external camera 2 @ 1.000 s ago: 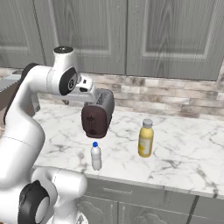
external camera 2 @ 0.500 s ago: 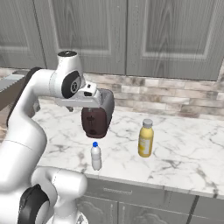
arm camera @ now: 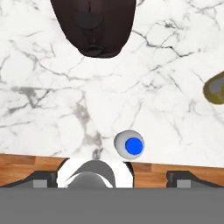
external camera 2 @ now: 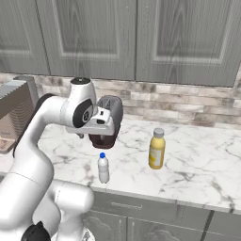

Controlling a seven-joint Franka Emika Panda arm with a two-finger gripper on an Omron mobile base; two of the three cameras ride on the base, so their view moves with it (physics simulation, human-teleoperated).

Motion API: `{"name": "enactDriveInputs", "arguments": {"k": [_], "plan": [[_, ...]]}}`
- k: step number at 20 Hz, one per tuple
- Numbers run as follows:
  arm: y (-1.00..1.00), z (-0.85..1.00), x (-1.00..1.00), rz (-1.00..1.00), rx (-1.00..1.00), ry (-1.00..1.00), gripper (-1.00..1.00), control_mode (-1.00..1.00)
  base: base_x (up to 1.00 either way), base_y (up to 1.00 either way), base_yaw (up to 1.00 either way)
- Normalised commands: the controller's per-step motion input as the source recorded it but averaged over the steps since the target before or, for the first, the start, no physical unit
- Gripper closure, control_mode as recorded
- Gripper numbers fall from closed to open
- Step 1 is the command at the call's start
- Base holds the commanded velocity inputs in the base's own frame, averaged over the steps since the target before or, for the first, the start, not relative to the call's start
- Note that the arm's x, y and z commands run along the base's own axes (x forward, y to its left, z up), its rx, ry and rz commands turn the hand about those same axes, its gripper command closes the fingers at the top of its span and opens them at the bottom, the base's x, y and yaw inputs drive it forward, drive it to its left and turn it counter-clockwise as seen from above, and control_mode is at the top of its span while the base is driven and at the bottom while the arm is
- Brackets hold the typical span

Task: Place the drinks on the dining counter in a tight cluster.

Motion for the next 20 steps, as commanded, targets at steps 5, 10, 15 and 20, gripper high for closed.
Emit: {"name": "enactDriveInputs", "arguments": {"k": [5, 10, 15, 20], "plan": [[0.00, -0.38, -0.11, 0.00, 0.00, 0.00, -1.00, -1.00, 0.00, 0.00, 0.00], [0.00, -0.15, 0.00, 0.00, 0.00, 0.01, -1.00, -1.00, 0.00, 0.00, 0.00], [-0.22, 0.00, 0.00, -0.01, 0.00, 0.00, -1.00, -1.00, 0.00, 0.00, 0.00], [-0.41, -0.03, 0.00, -0.01, 0.00, 0.02, -1.00, -1.00, 0.00, 0.00, 0.00]]}}
